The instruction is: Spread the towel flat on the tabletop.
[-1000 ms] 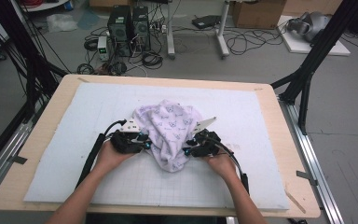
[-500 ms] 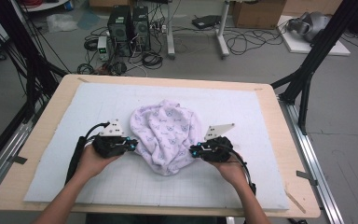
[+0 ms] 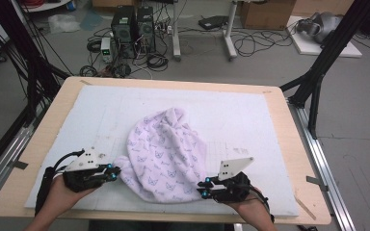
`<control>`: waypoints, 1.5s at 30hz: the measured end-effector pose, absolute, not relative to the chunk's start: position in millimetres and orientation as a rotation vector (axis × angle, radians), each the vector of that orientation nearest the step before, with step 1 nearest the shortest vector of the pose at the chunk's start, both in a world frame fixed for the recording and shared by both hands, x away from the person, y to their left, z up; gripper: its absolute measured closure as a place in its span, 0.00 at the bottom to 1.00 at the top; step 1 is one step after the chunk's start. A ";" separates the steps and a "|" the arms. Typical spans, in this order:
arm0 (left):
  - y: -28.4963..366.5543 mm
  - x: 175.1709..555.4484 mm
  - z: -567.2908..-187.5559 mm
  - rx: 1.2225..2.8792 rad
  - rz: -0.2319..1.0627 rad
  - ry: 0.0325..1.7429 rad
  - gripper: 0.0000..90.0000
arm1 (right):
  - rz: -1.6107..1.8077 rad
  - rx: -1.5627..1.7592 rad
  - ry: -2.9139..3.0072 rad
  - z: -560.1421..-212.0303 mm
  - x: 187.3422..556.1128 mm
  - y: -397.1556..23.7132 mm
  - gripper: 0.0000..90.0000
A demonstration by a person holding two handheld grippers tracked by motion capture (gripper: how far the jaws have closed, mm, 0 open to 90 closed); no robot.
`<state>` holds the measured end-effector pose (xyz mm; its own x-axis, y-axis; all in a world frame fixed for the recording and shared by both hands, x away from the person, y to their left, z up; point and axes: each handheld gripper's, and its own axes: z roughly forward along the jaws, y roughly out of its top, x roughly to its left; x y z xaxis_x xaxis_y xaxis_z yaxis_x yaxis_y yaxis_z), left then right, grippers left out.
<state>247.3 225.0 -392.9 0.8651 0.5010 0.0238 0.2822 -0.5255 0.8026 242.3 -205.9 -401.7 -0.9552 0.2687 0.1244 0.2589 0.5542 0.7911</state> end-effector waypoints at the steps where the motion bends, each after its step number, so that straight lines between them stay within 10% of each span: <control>1: 224.3 248.6 -392.2 2.145 0.316 0.568 0.85 | 1.400 0.461 2.748 -400.5 243.9 -206.3 0.78; 4: 221.2 258.3 -387.8 2.125 0.337 0.577 0.69 | 1.399 0.497 2.692 -396.3 259.3 -209.1 0.70; 14: 193.9 312.0 -400.4 2.135 0.351 0.641 0.58 | 1.250 0.629 2.591 -411.0 325.9 -192.7 0.58; 23: 175.2 331.7 -429.5 2.250 0.264 0.685 0.90 | 1.127 0.696 2.709 -441.2 341.8 -184.7 0.69; 25: 176.2 330.0 -428.4 2.256 0.256 0.678 0.96 | 1.141 0.688 2.731 -440.3 342.1 -185.9 0.85; 28: 181.3 325.4 -426.4 2.236 0.241 0.678 0.97 | 1.149 0.655 2.770 -439.3 340.1 -185.3 0.97; 45: 213.3 267.7 -412.8 2.191 0.262 0.597 0.99 | 1.257 0.485 2.809 -417.3 267.2 -201.3 0.98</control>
<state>267.7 213.3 -412.8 0.8654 0.5008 -0.0147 0.3275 -0.5433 0.7730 267.2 -201.3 -417.3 -0.9512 0.2912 0.1024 0.2704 0.6258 0.7316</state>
